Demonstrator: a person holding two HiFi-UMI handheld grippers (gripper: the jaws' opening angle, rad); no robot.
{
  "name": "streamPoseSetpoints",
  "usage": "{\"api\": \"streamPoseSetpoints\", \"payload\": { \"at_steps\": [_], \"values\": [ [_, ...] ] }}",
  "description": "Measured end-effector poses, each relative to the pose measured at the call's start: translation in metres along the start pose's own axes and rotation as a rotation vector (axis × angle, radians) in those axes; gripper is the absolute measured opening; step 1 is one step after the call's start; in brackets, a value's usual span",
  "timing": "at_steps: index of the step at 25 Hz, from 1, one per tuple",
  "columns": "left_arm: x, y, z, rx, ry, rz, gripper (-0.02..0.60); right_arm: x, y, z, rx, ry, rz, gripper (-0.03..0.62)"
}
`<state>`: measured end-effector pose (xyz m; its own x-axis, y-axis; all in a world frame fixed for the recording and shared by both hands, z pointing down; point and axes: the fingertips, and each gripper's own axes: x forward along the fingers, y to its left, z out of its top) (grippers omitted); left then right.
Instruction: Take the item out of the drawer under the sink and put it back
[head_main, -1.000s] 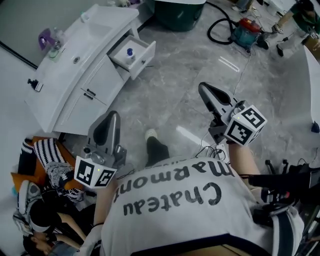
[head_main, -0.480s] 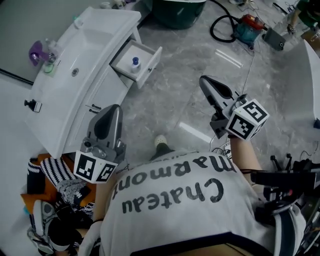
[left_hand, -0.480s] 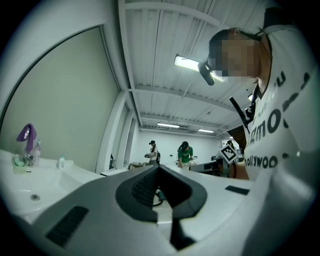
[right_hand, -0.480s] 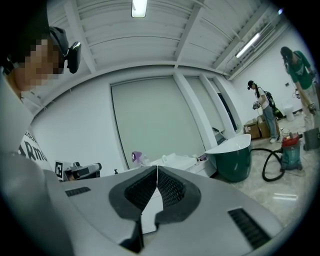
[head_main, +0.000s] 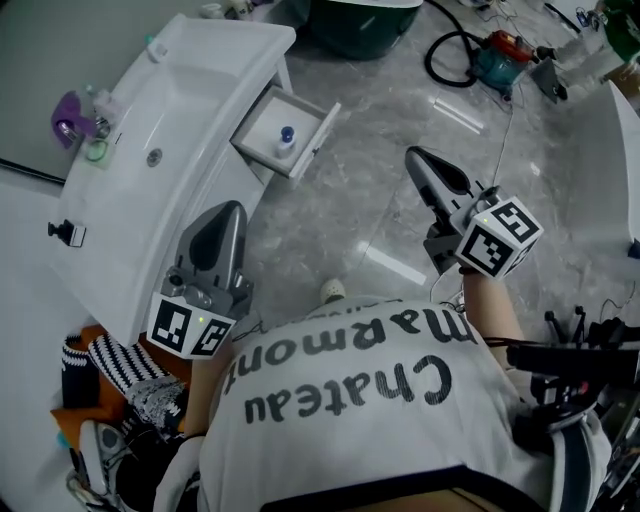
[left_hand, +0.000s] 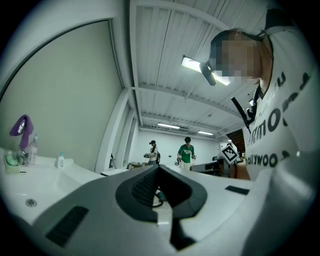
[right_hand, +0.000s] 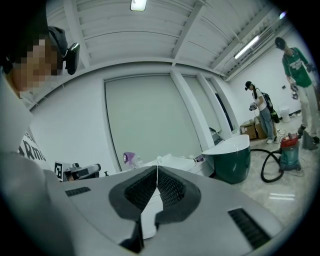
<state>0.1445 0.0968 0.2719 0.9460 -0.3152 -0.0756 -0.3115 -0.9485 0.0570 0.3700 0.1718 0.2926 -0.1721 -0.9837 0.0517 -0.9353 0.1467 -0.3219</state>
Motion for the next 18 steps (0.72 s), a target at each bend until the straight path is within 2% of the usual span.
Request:
{"api": "streamPoseSetpoints", "payload": {
  "at_steps": [6,12,18],
  "values": [
    [0.016,0.060,-0.001,-0.041,0.023,0.001,0.008,0.062,-0.003,0.007,0.029,0.035,-0.022,0.012],
    [0.032,0.074,-0.012,-0.055,0.038,0.018,0.008,0.084,-0.013,0.008,0.034,0.059,-0.001,0.012],
    [0.046,0.092,-0.016,-0.066,0.044,0.076,0.008,0.120,-0.030,0.010,0.044,0.090,0.056,0.012]
  ]
}}
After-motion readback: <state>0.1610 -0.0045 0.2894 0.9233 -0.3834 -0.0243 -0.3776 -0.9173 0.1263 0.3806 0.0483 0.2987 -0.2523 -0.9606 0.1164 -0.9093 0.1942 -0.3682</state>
